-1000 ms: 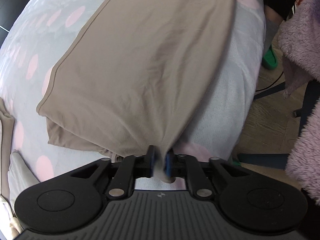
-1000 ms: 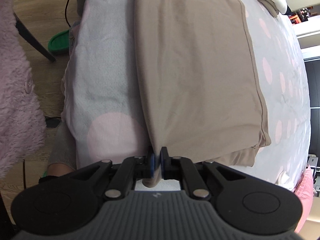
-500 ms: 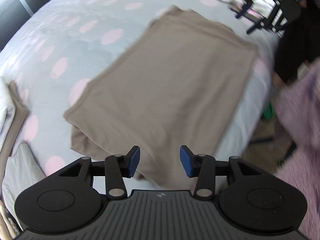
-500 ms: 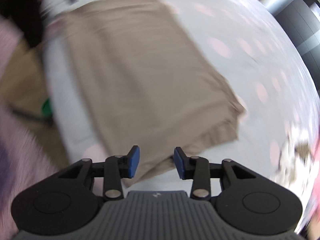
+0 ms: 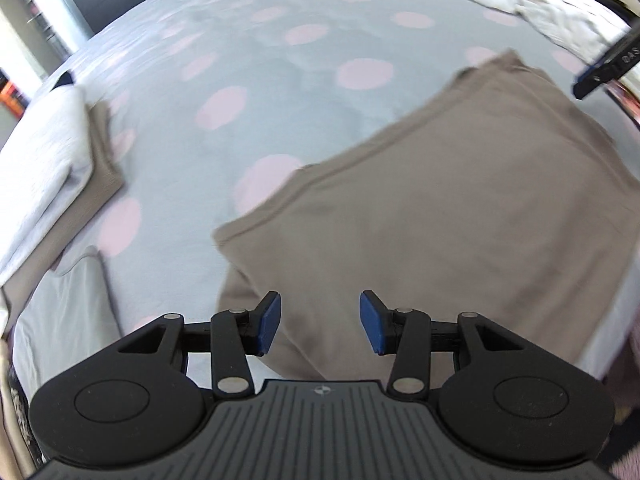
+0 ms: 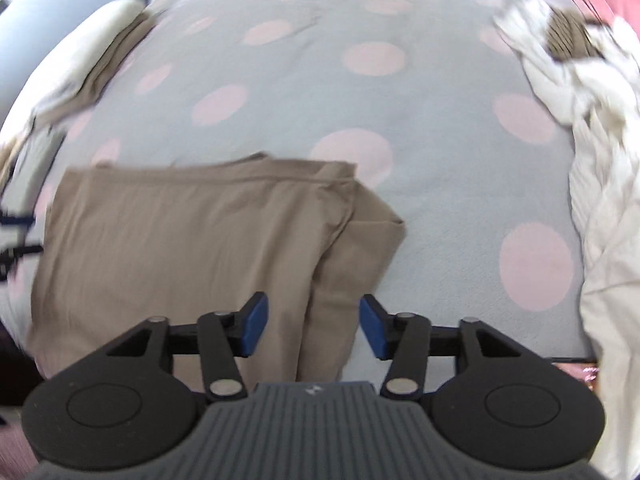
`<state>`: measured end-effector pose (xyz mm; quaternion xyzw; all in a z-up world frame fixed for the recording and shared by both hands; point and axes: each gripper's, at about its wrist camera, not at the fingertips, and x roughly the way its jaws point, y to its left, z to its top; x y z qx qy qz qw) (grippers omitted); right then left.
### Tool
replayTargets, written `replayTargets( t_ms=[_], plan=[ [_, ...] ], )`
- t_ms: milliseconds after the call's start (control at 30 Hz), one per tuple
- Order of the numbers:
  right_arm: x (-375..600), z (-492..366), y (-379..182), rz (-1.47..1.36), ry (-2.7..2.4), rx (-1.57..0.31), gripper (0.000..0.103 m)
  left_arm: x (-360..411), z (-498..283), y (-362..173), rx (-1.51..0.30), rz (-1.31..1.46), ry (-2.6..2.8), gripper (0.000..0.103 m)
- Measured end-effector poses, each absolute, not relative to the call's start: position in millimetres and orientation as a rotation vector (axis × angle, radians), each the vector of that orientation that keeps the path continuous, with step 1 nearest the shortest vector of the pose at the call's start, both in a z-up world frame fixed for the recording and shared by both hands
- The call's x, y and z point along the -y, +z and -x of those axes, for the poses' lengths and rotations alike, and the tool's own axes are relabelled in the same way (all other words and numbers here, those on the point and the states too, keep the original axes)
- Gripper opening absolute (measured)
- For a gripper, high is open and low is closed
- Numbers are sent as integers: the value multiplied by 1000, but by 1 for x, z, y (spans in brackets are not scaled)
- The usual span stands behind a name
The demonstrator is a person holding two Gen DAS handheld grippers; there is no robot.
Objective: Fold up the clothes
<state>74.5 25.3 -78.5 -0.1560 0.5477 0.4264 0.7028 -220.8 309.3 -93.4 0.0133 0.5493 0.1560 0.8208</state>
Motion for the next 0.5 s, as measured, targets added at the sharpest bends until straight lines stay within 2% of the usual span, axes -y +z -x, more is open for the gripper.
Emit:
replayTargets(
  t_ms=[400, 467, 500],
  plan=[
    [-48, -117, -123, 167, 805, -1389, 63, -344, 199, -101, -1169, 46, 456, 42],
    [-51, -113, -123, 202, 796, -1367, 51, -345, 199, -102, -1169, 54, 462, 42],
    [-53, -111, -122, 217, 798, -1355, 40, -346, 200, -103, -1172, 55, 464, 42]
  ],
)
